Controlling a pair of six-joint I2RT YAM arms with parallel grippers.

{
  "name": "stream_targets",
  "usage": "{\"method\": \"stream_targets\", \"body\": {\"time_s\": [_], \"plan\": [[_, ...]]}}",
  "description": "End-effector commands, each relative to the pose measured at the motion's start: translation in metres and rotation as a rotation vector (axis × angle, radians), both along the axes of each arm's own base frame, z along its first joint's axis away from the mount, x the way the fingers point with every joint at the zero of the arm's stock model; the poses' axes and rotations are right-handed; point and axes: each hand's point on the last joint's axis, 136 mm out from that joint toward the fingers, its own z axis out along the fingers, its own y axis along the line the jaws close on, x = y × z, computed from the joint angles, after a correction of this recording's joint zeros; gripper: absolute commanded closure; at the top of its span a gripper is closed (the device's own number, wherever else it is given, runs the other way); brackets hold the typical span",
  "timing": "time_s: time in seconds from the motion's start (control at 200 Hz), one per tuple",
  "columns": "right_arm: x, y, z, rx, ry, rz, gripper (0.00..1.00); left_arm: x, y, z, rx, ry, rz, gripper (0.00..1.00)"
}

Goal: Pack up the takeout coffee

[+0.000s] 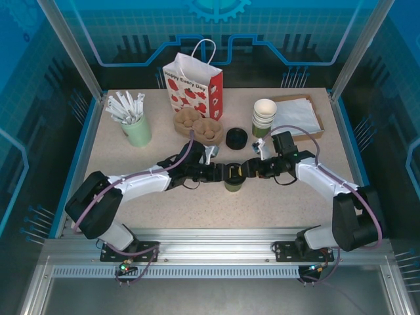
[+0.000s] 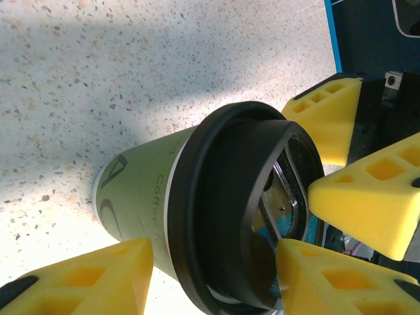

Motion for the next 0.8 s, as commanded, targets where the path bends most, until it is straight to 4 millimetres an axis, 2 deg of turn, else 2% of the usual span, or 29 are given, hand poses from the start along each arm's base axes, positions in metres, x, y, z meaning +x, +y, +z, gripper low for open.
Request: {"method": "stream_targets", "body": {"time_s": [0.0, 0.075, 0.145, 0.155, 0.18, 0.295, 0.385, 0.455, 0.49, 0.53, 0.685, 0.795], "plan": [[0.002, -0.007, 0.009, -0.021, 0.010, -0.027, 0.40, -0.006, 0.007, -0.025, 0.073, 0.104, 0.029, 0.45], [0.004, -0.007, 0.018, -0.018, -0.008, -0.028, 0.39, -0.002, 0.006, -0.019, 0.073, 0.091, 0.034, 0.43], [0.000, -0.011, 0.017, -0.039, -0.005, -0.026, 0.37, 0.000, 0.004, -0.013, 0.062, 0.082, 0.037, 0.40], [0.005, -0.011, 0.025, -0.039, -0.029, -0.029, 0.36, 0.001, 0.004, -0.012, 0.060, 0.081, 0.036, 0.40], [0.006, -0.013, 0.030, -0.048, -0.044, -0.031, 0.35, 0.001, 0.002, -0.009, 0.053, 0.079, 0.035, 0.38], [0.003, -0.024, 0.037, -0.155, -0.112, -0.043, 0.27, 0.003, 0.000, 0.010, 0.021, 0.050, 0.034, 0.30], [-0.001, -0.026, 0.042, -0.266, -0.178, -0.037, 0.19, 0.005, 0.008, 0.027, 0.012, 0.008, 0.061, 0.23], [-0.002, -0.023, 0.046, -0.342, -0.225, -0.025, 0.14, 0.008, 0.025, 0.036, 0.033, -0.024, 0.109, 0.20], [-0.002, -0.019, 0.050, -0.381, -0.256, -0.015, 0.04, 0.010, 0.037, 0.038, 0.054, -0.035, 0.142, 0.19], [-0.002, -0.016, 0.052, -0.427, -0.289, -0.001, 0.00, 0.012, 0.052, 0.039, 0.082, -0.047, 0.180, 0.19], [0.005, 0.009, 0.057, -0.565, -0.394, 0.081, 0.00, 0.023, 0.112, 0.035, 0.158, -0.052, 0.342, 0.18], [0.011, 0.030, 0.053, -0.695, -0.443, 0.162, 0.00, 0.027, 0.137, 0.036, 0.162, -0.061, 0.411, 0.18]]}}
